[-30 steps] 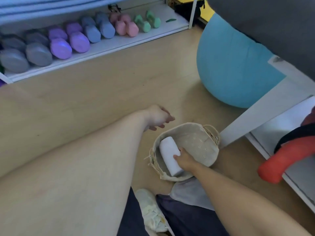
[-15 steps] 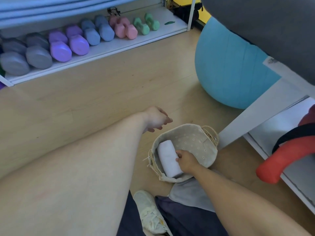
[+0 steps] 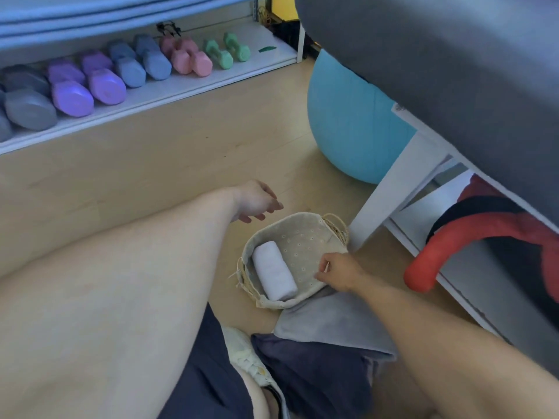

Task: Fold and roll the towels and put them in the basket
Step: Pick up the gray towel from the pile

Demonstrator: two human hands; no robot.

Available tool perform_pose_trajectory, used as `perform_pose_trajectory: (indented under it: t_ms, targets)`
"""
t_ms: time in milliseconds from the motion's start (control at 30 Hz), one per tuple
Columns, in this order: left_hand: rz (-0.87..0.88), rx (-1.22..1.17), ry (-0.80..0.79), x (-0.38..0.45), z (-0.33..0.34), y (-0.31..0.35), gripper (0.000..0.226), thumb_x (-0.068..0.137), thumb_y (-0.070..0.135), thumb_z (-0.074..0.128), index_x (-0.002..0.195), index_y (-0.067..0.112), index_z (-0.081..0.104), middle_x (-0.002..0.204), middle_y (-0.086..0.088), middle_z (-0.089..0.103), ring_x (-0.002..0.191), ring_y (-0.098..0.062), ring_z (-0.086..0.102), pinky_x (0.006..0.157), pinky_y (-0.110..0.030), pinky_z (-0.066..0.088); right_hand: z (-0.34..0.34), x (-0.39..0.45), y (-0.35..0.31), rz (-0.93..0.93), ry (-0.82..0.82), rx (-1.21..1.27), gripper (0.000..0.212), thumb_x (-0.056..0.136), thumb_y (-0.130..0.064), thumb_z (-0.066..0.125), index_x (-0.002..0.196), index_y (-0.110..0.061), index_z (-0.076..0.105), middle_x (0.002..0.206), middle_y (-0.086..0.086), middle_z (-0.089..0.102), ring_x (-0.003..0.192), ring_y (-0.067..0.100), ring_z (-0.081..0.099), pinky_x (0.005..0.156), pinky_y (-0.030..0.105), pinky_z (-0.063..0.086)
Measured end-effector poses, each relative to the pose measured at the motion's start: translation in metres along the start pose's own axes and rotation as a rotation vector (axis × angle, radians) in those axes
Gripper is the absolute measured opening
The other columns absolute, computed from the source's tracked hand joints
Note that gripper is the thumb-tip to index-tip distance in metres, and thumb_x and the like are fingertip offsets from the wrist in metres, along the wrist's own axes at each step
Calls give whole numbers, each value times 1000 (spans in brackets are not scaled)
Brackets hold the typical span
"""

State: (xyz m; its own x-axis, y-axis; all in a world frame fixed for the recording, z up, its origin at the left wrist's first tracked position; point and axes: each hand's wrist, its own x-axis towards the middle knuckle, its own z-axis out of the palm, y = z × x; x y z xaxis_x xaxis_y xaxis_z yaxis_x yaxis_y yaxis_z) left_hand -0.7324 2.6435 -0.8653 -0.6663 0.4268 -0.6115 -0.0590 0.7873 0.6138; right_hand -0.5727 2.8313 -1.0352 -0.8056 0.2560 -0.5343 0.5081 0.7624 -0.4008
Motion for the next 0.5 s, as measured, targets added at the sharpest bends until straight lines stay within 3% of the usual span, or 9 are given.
perform_pose_trajectory:
  t_ms: [67, 133, 200, 267, 333, 433, 500]
  targets:
    - [1, 31, -3, -4, 4, 4, 25, 96, 29, 67, 117, 16, 61, 120, -5, 68, 110, -25, 66, 97, -42, 52, 6, -16, 8, 18, -117, -1, 19, 80, -41, 76, 80, -30, 60, 87, -9, 65, 87, 14, 62, 70, 25, 47]
    - [12, 54, -14, -8, 8, 10, 27, 96, 28, 68, 118, 15, 61, 120, -5, 68, 110, -25, 66, 97, -42, 53, 19, -27, 17, 74, -146, 8, 19, 80, -40, 76, 88, -28, 64, 100, -5, 68, 94, 16, 64, 76, 27, 50]
    - [35, 69, -23, -13, 13, 19, 28, 95, 29, 68, 119, 16, 61, 119, -4, 69, 109, -24, 66, 96, -41, 53, 30, -37, 24, 126, -151, -54, 47, 73, -49, 76, 115, -29, 66, 123, -2, 64, 112, 20, 61, 93, 32, 50]
    - [63, 84, -33, -18, 16, 29, 29, 94, 29, 69, 120, 17, 61, 116, -2, 70, 107, -22, 67, 95, -39, 53, 37, -52, 27, 146, -159, -186, 84, 66, -59, 73, 142, -34, 49, 144, -2, 49, 132, 25, 47, 109, 41, 42]
    - [96, 101, -41, -23, 20, 40, 30, 94, 29, 69, 120, 17, 62, 115, -1, 71, 105, -21, 68, 92, -37, 53, 42, -62, 35, 178, -149, -212, 97, 68, -54, 76, 153, -33, 34, 153, -1, 40, 141, 26, 38, 115, 43, 35]
    - [166, 136, -32, -29, 25, 59, 32, 94, 28, 69, 123, 17, 62, 113, -2, 71, 105, -21, 69, 88, -35, 52, 49, -62, 55, 273, -188, -208, 89, 55, -59, 71, 137, -43, 44, 142, -4, 52, 131, 25, 51, 104, 48, 46]
    - [210, 170, -39, -34, 31, 70, 31, 94, 27, 68, 122, 17, 61, 109, 0, 70, 105, -21, 69, 85, -33, 52, 43, -69, 60, 279, -202, -187, 63, 65, -52, 67, 126, -40, 57, 136, -4, 59, 125, 25, 57, 100, 43, 50]
